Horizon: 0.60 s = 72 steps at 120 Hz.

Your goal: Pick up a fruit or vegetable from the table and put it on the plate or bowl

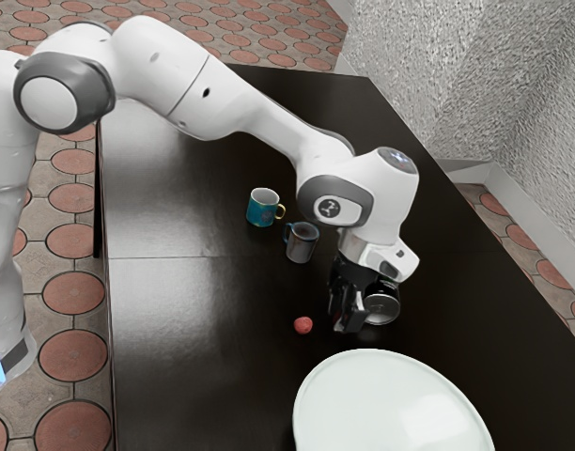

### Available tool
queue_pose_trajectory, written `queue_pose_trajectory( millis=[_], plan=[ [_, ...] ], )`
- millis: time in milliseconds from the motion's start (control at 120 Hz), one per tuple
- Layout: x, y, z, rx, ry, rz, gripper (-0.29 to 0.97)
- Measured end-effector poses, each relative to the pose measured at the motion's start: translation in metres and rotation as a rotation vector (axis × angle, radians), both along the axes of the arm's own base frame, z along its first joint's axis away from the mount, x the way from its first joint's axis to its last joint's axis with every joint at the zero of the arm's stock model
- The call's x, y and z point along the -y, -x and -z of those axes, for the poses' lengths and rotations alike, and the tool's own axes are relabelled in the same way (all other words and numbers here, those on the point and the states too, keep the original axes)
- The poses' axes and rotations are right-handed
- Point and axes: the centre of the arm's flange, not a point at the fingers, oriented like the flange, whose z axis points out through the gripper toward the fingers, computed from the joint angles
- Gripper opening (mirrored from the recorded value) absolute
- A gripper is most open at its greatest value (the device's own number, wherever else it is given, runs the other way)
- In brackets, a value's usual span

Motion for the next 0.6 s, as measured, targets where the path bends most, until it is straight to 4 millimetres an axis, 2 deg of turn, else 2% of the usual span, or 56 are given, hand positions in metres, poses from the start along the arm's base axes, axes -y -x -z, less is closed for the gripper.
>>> queue_pose_trajectory(
  millis=[67, 292, 508, 600],
  plan=[
    [0.000, -0.001, 0.000, 0.002, 0.001, -0.003, 0.19],
    [-0.002, -0.003, -0.004, 0.002, 0.001, -0.030, 0.10],
    [-0.001, -0.003, -0.029, 0.008, -0.005, -0.051, 0.09],
    [0.001, 0.002, -0.047, 0.012, -0.008, -0.056, 0.10]
  ],
)
